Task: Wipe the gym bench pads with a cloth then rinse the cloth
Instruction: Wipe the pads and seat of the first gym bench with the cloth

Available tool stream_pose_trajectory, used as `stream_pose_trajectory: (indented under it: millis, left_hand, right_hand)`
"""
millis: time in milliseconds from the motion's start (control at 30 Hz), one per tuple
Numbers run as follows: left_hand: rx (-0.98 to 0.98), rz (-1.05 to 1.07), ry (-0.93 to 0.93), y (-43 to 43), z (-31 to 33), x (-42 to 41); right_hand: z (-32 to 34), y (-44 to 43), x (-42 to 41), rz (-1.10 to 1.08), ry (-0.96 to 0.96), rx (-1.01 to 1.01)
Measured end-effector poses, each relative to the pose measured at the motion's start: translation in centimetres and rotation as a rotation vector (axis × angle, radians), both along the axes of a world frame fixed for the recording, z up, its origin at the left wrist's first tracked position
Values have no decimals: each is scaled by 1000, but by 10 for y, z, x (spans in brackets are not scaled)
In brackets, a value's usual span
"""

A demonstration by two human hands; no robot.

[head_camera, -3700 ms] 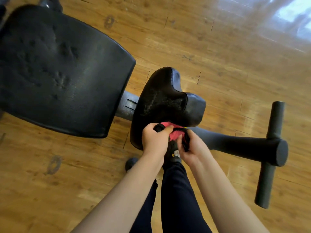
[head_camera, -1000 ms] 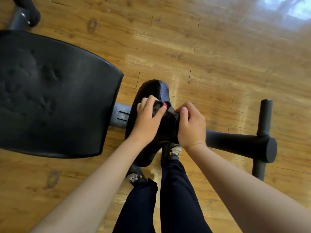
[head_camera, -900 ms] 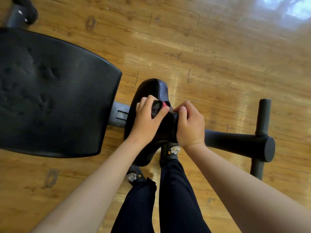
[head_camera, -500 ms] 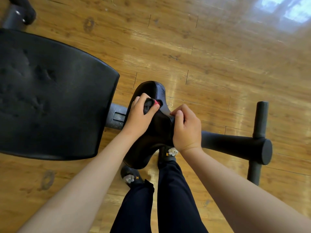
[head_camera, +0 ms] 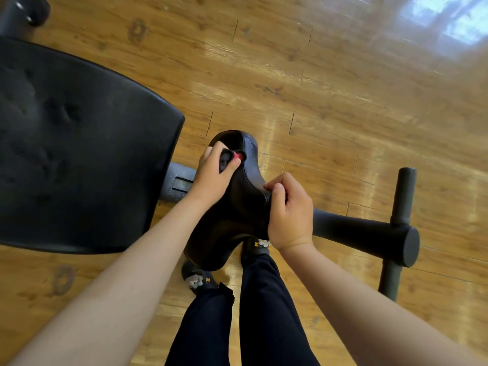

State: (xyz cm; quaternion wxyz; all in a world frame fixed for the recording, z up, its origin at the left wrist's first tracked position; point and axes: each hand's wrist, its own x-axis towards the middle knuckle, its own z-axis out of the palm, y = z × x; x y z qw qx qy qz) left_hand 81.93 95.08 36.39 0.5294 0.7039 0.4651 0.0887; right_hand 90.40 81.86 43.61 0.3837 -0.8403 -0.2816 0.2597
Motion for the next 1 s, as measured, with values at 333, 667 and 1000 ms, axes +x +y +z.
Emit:
stream_pose_trajectory:
  millis: [333,667,1000]
  left_hand:
    - [-85,47,37,21,-19,11]
    - [-163,160,75,46,-33,22]
    - [-217,194,102,39,-43,1]
  right_hand:
    - [-1,1,2,6,-6,24]
    - [-2,1,2,-4,1,31]
    - [-2,-1,2,-4,5,15]
